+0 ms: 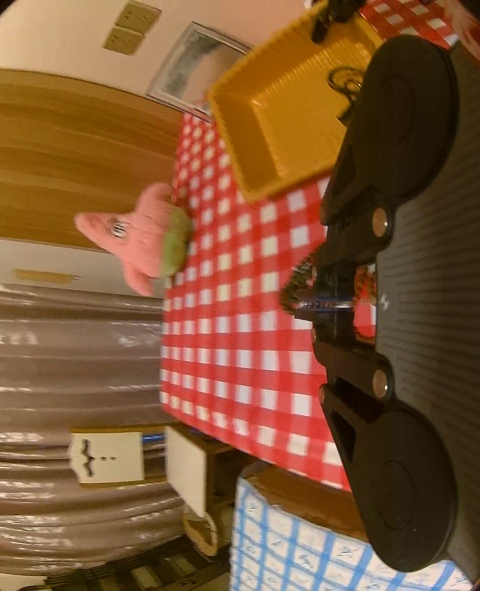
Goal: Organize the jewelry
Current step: 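Move the left tool back to the pile and grasp the white pearl necklace, then lift the pearl necklace into the tray and open the left tool, then return the left tool to the pile and grasp a dark bead bracelet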
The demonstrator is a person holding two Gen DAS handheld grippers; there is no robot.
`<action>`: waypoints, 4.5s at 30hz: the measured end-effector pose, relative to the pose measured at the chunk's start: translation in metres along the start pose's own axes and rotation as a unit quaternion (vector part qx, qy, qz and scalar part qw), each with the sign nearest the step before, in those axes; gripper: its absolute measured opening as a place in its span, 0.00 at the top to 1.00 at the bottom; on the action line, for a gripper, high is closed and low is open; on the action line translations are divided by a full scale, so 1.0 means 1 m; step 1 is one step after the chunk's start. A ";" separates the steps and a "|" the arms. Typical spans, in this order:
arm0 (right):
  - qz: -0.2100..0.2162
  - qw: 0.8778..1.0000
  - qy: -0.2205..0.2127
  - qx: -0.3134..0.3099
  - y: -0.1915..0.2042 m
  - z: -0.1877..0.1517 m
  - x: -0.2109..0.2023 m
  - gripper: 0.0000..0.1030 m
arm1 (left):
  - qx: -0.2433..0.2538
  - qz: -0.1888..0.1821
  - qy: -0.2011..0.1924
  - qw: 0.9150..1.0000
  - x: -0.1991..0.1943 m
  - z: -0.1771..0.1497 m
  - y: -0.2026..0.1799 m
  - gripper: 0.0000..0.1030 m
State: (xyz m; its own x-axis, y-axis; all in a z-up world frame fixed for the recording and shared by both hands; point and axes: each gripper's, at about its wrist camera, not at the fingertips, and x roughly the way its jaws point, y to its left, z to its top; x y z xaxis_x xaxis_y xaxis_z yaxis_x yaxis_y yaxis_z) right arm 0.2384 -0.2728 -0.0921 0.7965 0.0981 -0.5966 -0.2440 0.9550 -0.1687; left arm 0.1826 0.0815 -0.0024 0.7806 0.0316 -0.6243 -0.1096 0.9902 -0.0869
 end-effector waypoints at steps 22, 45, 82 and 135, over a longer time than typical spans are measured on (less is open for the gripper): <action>0.005 1.000 -0.006 -0.001 0.000 0.004 -0.001 0.97 | 0.012 -0.042 -0.084 0.996 -0.065 0.054 -0.026 0.98; 0.008 1.000 -0.012 0.001 0.000 0.009 0.000 0.97 | 0.051 -0.184 -0.070 0.979 0.017 0.081 -0.141 0.98; 0.008 1.000 -0.004 0.007 -0.001 0.007 0.002 0.97 | -0.021 -0.129 0.075 0.989 0.046 -0.025 -0.100 0.75; 0.007 1.000 -0.005 0.003 -0.002 0.008 0.002 0.97 | 0.198 -0.083 0.127 0.968 0.107 -0.083 -0.109 0.80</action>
State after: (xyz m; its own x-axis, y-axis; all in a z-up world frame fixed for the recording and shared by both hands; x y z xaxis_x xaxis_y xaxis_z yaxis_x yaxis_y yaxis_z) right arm 0.2449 -0.2722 -0.0866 0.7989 0.1151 -0.5903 -0.2523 0.9551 -0.1552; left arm 0.2264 -0.0344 -0.1241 0.5854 -0.1181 -0.8021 0.2887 0.9549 0.0701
